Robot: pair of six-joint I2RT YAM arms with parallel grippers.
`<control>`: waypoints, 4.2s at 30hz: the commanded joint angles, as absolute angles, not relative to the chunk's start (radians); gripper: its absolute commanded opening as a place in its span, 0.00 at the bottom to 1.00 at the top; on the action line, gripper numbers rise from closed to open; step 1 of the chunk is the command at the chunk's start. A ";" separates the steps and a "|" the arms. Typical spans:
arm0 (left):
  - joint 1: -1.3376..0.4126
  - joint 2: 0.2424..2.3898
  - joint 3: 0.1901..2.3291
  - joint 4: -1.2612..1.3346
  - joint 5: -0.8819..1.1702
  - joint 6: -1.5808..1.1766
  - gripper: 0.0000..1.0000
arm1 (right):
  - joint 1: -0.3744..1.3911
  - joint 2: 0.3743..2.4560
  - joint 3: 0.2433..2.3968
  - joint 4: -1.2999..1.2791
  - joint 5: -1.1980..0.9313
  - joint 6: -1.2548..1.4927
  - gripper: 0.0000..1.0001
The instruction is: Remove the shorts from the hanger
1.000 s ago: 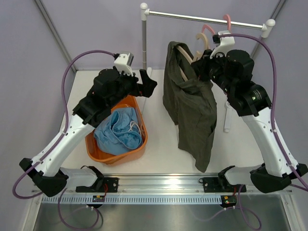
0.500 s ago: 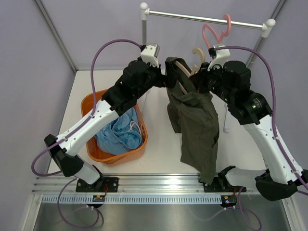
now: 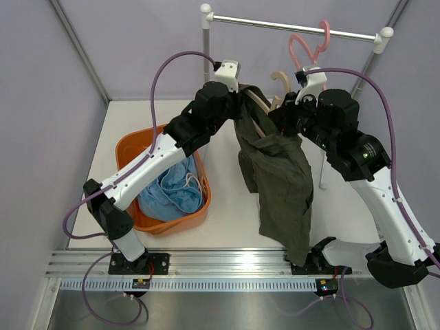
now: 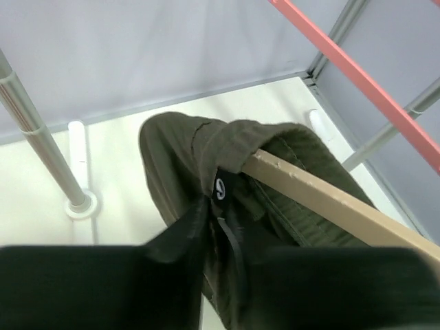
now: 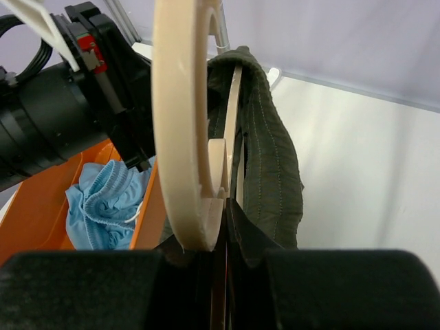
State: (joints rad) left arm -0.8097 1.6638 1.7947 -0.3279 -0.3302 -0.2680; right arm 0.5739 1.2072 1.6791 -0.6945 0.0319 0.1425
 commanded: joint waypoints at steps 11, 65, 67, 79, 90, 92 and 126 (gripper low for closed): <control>-0.701 1.739 1.965 -0.370 -0.414 -0.247 0.00 | 0.600 1.118 1.750 -0.719 -0.060 0.152 0.00; -0.739 1.505 1.758 -0.431 0.158 -0.098 0.00 | 0.606 1.153 1.730 -0.543 0.133 0.152 0.00; -0.805 1.459 1.756 -0.515 0.211 -0.049 0.00 | 0.606 1.204 1.753 -0.512 0.184 0.140 0.00; -1.050 1.253 1.646 -0.860 0.463 0.086 0.00 | 0.606 1.505 2.038 -0.439 0.350 0.135 0.00; -1.293 1.180 1.539 -0.870 0.371 0.069 0.00 | 0.589 1.647 2.250 -0.491 0.397 0.117 0.00; -1.293 1.155 1.555 -0.847 0.275 0.061 0.00 | 0.588 1.655 2.261 -0.503 0.402 0.117 0.00; -1.115 1.086 1.756 -0.070 -0.881 0.527 0.00 | 0.588 1.318 1.888 -0.572 0.411 0.121 0.00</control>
State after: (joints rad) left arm -1.1458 1.1320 1.8378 -0.0570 -0.8612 0.6479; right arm 0.5941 1.3399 1.8942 -0.6037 0.3843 0.1307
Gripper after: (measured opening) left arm 0.023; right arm 0.153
